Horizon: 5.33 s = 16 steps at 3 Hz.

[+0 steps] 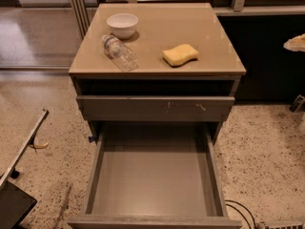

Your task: Place sponge into middle drawer

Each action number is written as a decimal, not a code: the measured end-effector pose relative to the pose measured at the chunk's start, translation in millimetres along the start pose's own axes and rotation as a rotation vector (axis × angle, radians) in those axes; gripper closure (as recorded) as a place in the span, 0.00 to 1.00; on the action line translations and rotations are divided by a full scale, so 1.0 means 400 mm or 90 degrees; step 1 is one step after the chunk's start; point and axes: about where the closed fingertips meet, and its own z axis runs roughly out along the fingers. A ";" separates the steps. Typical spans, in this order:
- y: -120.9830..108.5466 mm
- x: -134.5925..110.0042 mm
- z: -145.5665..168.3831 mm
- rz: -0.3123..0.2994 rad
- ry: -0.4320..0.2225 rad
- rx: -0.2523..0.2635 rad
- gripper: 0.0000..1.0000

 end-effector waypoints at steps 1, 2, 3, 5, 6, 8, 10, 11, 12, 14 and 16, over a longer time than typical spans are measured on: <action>0.000 0.000 0.000 0.000 0.000 0.000 0.00; -0.045 -0.021 0.020 0.050 -0.049 0.013 0.00; -0.123 -0.073 0.057 0.124 -0.130 0.032 0.00; -0.263 -0.232 0.135 0.264 -0.250 0.064 0.00; -0.263 -0.232 0.135 0.264 -0.250 0.064 0.00; -0.346 -0.268 0.237 0.297 -0.265 0.096 0.00; -0.456 -0.340 0.424 0.317 -0.293 0.087 0.00; -0.489 -0.368 0.507 0.333 -0.296 0.082 0.00; -0.538 -0.374 0.580 0.358 -0.287 0.094 0.00; -0.620 -0.351 0.671 0.423 -0.220 0.151 0.00; -0.655 -0.343 0.678 0.456 -0.184 0.189 0.42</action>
Offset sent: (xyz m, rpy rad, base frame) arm 0.0516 0.0106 0.0014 0.2439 -0.0362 -0.1598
